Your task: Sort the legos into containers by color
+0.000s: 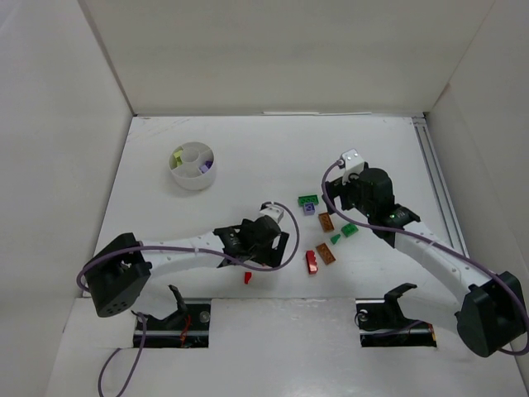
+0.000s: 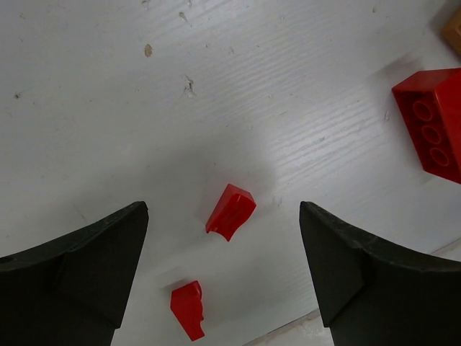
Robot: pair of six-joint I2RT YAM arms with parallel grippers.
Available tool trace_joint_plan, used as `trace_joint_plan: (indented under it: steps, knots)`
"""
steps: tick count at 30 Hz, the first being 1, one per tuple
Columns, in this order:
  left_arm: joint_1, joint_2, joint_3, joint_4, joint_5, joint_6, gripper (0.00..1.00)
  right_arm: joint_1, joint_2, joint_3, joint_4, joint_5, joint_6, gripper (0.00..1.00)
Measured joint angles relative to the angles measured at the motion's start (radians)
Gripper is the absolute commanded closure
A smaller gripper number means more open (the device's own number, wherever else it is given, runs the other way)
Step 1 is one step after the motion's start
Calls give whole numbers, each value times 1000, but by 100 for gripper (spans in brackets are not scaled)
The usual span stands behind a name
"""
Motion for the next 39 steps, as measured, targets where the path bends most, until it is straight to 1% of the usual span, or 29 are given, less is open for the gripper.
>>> trace_joint_plan:
  steps: [4,6,7,9,13,14,15,16,18,21,22,24,26,29,30,34,35,38,39]
  knots:
    - [-3,2,3,37,-14,33,12,0,0,0,0,-6,-6,2]
    - [-3,19,26,67,-16,61,12,0,0,0,0,-6,-6,2]
    - [-3,40,52,77,-16,76,10,0,0,0,0,-5,-6,2]
    - [-4,110,136,106,-22,100,6,-6,-6,0,-8,3,4,2]
    - [1,280,343,175,-31,124,6,-44,-64,-10,-29,24,40,0]
    - [5,322,392,188,-29,125,9,-60,-85,-17,-32,30,50,0]
    - [10,363,436,199,-26,125,9,-77,-109,-26,-35,34,62,0]
    - [16,401,475,208,-21,125,12,-93,-134,-35,-38,39,74,0]
    - [32,465,529,213,-11,123,17,-123,-176,-50,-48,47,94,0]
    - [53,533,561,213,-6,112,17,-165,-229,-68,-64,55,122,0]
    - [58,547,566,205,-8,105,22,-180,-245,-72,-74,58,131,0]
    - [62,571,574,192,-21,81,23,-206,-274,-79,-93,71,151,0]
    - [62,589,589,177,-37,52,27,-240,-299,-80,-116,85,168,0]
    - [62,595,601,171,-61,2,28,-281,-330,-80,-138,101,179,0]
    - [62,595,605,171,-69,-13,31,-289,-336,-80,-142,102,180,0]
    - [62,603,625,169,-116,-71,33,-300,-339,-80,-151,101,182,0]
    - [63,610,636,164,-127,-80,35,-301,-338,-80,-153,101,181,0]
    - [63,645,674,150,-157,-111,35,-306,-336,-80,-156,98,182,0]
    - [63,655,679,148,-164,-117,37,-307,-333,-80,-156,98,182,0]
